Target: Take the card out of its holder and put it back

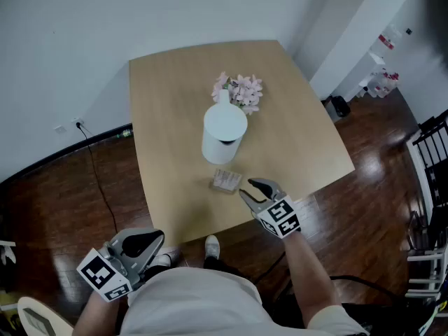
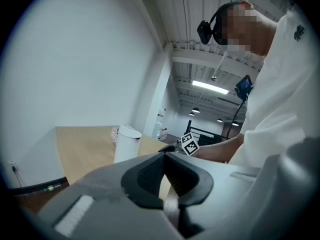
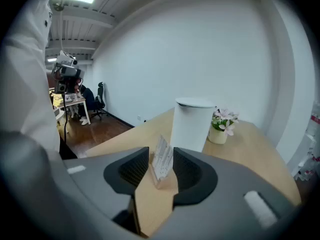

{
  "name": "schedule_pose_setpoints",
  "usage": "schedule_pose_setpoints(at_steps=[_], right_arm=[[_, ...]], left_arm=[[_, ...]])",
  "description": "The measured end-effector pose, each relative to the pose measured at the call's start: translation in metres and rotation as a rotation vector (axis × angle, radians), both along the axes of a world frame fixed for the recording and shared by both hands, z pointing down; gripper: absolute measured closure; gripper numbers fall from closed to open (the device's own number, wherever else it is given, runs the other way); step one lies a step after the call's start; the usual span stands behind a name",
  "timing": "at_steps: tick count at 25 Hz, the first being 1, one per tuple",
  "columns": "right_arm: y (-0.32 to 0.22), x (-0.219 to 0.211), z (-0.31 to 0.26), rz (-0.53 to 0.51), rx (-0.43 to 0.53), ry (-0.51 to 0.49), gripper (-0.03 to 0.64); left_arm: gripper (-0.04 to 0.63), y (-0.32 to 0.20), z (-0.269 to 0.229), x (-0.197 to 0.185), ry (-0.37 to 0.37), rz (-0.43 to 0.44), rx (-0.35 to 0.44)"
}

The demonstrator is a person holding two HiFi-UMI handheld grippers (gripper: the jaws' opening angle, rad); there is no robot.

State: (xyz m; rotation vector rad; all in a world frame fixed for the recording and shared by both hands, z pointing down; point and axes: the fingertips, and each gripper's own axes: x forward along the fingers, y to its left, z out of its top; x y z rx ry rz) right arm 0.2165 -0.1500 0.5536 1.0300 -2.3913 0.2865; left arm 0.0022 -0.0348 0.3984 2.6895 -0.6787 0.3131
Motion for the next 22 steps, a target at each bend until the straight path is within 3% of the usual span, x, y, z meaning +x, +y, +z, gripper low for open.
schedule_pose_setpoints(at_steps=[9,14,22], right_arm=[[-0.047,-0.003,0.047,-0.151,-0.084,-0.008,0.464],[-0.051,-0.014,0.051,-0.208,-0.096,-0.038,0.569],[-0.05,-0.018,0.037,-0.224,-0.095,-0.072,0.595]], left_arm=[[0.594,-0.009,0.006,0.008,-0.026,-0.121,-0.025],[0.594,-0.013,0.008,0.0,-0.037,-0.186,-0.031],[0.593,-0.02,0.009,-0.014,-0.017,-0.21,-0.035]])
